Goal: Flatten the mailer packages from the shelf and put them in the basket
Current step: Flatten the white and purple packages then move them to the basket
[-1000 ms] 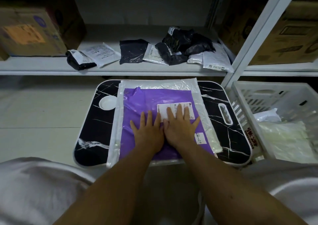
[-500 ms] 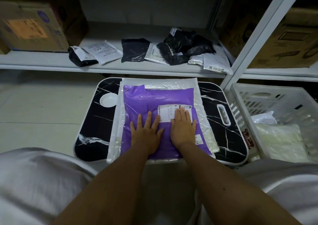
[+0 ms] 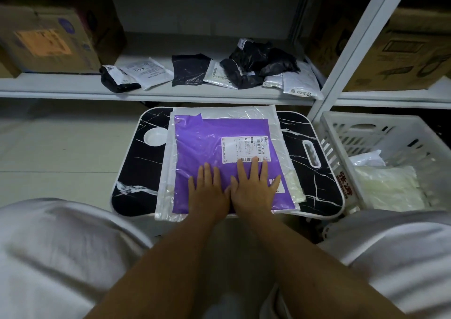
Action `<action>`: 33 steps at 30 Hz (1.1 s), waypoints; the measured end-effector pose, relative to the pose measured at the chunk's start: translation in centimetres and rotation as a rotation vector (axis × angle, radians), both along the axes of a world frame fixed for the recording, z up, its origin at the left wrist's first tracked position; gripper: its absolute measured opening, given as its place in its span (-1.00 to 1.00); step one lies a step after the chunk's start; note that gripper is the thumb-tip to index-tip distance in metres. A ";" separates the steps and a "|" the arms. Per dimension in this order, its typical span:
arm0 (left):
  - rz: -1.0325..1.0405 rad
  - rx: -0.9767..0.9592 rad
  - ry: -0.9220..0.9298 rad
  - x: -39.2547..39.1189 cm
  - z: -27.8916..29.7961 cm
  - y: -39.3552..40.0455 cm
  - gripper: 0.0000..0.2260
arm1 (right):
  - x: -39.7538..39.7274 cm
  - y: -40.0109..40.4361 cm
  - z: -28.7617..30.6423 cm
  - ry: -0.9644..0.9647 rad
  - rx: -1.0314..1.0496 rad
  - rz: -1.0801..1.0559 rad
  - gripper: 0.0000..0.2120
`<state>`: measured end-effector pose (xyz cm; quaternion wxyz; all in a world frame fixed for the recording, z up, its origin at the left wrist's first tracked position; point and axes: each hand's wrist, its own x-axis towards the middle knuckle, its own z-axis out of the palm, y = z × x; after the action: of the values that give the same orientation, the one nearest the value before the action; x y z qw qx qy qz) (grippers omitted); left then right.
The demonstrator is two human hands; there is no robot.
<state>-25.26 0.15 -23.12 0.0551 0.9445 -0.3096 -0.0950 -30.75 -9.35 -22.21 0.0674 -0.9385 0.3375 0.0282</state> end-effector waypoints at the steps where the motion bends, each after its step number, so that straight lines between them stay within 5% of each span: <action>1: -0.011 0.003 -0.001 0.1 -0.1 0.2 -0.42 | -0.5 -0.3 -0.5 0.017 -0.004 0.013 -0.43; 8: -0.014 0.029 -0.015 0.4 0.0 0.3 -0.40 | -1.0 -1.4 -0.5 0.038 0.002 0.078 -0.45; 15: 0.100 -0.033 -0.109 3.2 2.7 -2.0 -0.40 | 2.7 -3.2 2.1 -0.156 -0.166 0.065 -0.68; 19: -0.029 0.020 -0.208 5.7 2.8 -3.3 -0.45 | 4.6 -4.7 1.8 -0.085 -0.048 0.182 -0.51; 22: -0.065 0.026 -0.086 6.4 0.8 -3.1 -0.41 | 4.6 -5.4 0.6 -0.023 0.015 0.205 -0.44; 33: 0.074 -0.072 -0.113 7.0 0.6 -3.8 -0.42 | 6.3 -6.2 0.6 -0.102 -0.087 0.133 -0.49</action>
<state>-18.29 -3.64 -22.47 0.0749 0.9565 -0.2804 -0.0283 -24.43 -15.54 -21.57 0.0415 -0.9611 0.2715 -0.0298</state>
